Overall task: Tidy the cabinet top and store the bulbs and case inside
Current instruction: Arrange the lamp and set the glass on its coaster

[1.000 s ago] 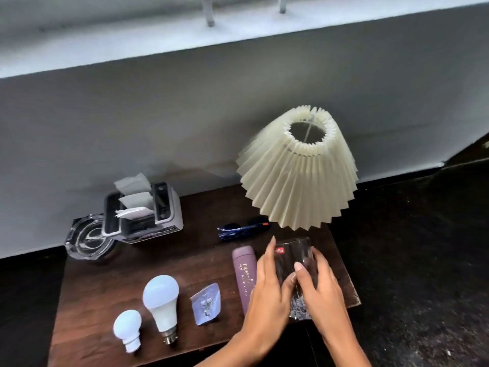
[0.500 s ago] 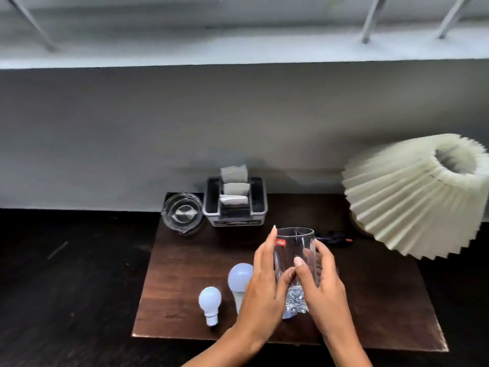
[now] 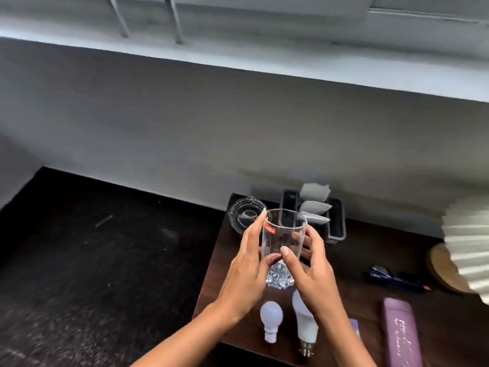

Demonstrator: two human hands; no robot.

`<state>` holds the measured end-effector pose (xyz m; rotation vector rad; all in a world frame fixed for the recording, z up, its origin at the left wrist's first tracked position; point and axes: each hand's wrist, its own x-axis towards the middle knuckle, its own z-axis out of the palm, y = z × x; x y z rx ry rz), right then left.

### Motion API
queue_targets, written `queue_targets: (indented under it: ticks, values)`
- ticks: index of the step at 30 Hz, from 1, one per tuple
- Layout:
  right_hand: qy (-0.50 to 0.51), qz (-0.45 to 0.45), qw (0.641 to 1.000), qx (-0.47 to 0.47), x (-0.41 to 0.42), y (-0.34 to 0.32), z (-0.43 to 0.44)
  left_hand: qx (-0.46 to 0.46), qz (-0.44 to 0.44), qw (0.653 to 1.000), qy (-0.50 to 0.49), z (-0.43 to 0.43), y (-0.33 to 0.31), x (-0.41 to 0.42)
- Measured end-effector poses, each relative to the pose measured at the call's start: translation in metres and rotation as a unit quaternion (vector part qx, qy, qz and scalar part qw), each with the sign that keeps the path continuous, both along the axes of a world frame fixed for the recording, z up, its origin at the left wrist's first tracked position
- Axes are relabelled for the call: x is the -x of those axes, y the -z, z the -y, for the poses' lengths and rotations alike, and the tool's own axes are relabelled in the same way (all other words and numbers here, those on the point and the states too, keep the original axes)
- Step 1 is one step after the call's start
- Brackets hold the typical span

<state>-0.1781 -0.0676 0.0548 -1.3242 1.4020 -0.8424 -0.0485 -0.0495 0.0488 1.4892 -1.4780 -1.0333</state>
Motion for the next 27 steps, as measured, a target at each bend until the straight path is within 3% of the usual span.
queue_targets:
  ticks: [16, 27]
  values:
    - [-0.053, 0.115, 0.992, 0.006, -0.049, 0.040, 0.071, 0.019, 0.017, 0.999, 0.019, 0.066, 0.038, -0.060]
    - [-0.056, 0.062, 0.997, -0.003, -0.057, 0.072, 0.088, 0.016, 0.048, 0.998, 0.029, 0.088, 0.060, -0.066]
